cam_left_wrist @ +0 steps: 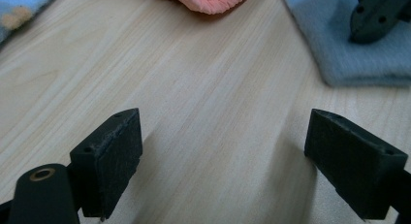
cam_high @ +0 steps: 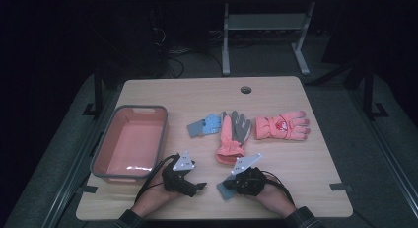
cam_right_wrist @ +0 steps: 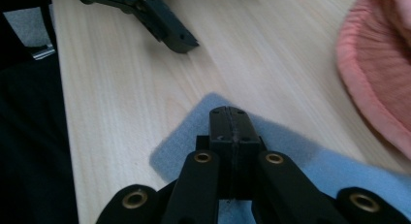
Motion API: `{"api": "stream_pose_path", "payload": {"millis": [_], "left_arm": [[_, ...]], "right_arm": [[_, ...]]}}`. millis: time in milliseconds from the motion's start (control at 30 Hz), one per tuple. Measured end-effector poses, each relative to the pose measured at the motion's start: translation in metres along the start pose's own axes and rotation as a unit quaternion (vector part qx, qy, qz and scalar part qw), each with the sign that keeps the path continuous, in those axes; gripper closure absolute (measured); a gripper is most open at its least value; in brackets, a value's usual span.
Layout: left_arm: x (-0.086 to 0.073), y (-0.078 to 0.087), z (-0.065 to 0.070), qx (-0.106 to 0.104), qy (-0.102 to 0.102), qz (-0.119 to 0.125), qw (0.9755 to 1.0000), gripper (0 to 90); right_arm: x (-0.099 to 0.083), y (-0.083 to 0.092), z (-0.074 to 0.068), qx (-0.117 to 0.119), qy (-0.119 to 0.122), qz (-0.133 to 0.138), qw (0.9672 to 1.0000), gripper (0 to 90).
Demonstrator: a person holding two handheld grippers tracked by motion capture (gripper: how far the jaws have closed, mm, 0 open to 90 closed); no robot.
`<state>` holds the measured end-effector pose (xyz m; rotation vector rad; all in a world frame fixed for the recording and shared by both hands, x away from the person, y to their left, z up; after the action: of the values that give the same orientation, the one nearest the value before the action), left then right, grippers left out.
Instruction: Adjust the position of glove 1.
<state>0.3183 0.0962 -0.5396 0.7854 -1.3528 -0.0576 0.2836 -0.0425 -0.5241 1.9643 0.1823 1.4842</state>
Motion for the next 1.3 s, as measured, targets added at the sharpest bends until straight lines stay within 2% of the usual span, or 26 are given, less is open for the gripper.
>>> {"api": "stream_pose_path", "payload": {"millis": [33, 100, 300, 400, 667, 700, 767, 833, 867, 967, 1000, 1067, 1100, 1167, 1267, 1300], "left_arm": [[0.0, 0.0, 0.0, 0.0, 0.0, 0.0, 1.0, 12.8], [0.0, 0.0, 0.0, 0.0, 0.0, 0.0, 1.0, 12.8], [0.0, 0.0, 0.0, 0.0, 0.0, 0.0, 1.0, 12.8], [0.0, 0.0, 0.0, 0.0, 0.0, 0.0, 1.0, 12.8], [0.0, 0.0, 0.0, 0.0, 0.0, 0.0, 1.0, 12.7], [0.0, 0.0, 0.0, 0.0, 0.0, 0.001, 1.0, 12.7], [0.0, 0.0, 0.0, 0.0, 0.0, 0.002, 1.0, 12.8], [0.0, -0.001, 0.0, 0.001, 0.002, 0.004, 1.0, 12.8], [0.0, -0.001, 0.0, 0.001, 0.002, 0.004, 1.0, 12.8], [0.0, 0.0, 0.0, 0.001, 0.0, 0.002, 1.0, 12.8], [0.0, 0.0, 0.0, 0.001, 0.0, 0.002, 1.0, 12.8], [0.0, 0.0, 0.0, 0.001, 0.0, 0.003, 1.0, 12.8], [0.0, 0.0, 0.0, 0.001, 0.0, 0.003, 1.0, 12.8], [0.0, 0.0, 0.0, 0.001, 0.001, 0.002, 1.0, 12.8], [0.0, 0.0, 0.0, 0.001, 0.001, 0.002, 1.0, 12.8], [0.0, 0.0, 0.0, 0.001, 0.001, 0.002, 1.0, 12.8]], "right_arm": [[0.0, -0.001, -0.001, 0.0, 0.004, 0.0, 1.0, 89.9], [0.001, -0.002, -0.004, 0.003, -0.004, 0.001, 1.0, 89.9], [0.005, 0.004, 0.001, -0.002, 0.001, 0.012, 0.9999, 89.8], [0.007, 0.011, 0.004, -0.009, -0.008, 0.022, 0.9997, 89.9], [0.002, 0.039, 0.032, -0.049, -0.027, 0.038, 0.9977, 89.8], [0.002, 0.039, 0.032, -0.049, -0.027, 0.038, 0.9977, 89.8], [-0.002, 0.05, 0.044, -0.069, -0.029, 0.041, 0.9964, 89.8], [-0.007, 0.06, 0.054, -0.086, -0.041, 0.041, 0.9947, 89.8], [-0.007, 0.06, 0.054, -0.086, -0.041, 0.041, 0.9947, 89.8], [-0.017, 0.074, 0.07, -0.112, -0.054, 0.039, 0.9915, 88.2], [-0.026, 0.083, 0.079, -0.126, -0.065, 0.041, 0.989, 84.7], [-0.036, 0.09, 0.089, -0.142, -0.069, 0.038, 0.9867, 78.3], [-0.036, 0.09, 0.089, -0.142, -0.069, 0.038, 0.9867, 78.3], [-0.049, 0.098, 0.099, -0.162, -0.083, 0.031, 0.9829, 66.5], [-0.058, 0.103, 0.107, -0.181, -0.081, 0.032, 0.9796, 53.0], [-0.06, 0.105, 0.111, -0.192, -0.079, 0.036, 0.9775, 49.6]]}}
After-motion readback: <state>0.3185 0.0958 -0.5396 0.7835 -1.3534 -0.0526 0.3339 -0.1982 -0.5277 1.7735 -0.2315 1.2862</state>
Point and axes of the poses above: each handheld gripper's, and its own axes: y roughly backward along the jaws, x roughly out of its top, z roughly to its right, the point moved 9 cm from there along -y, roughly forward along the jaws, and after that the axes turned 12 degrees about z, right-handed, at the moved point
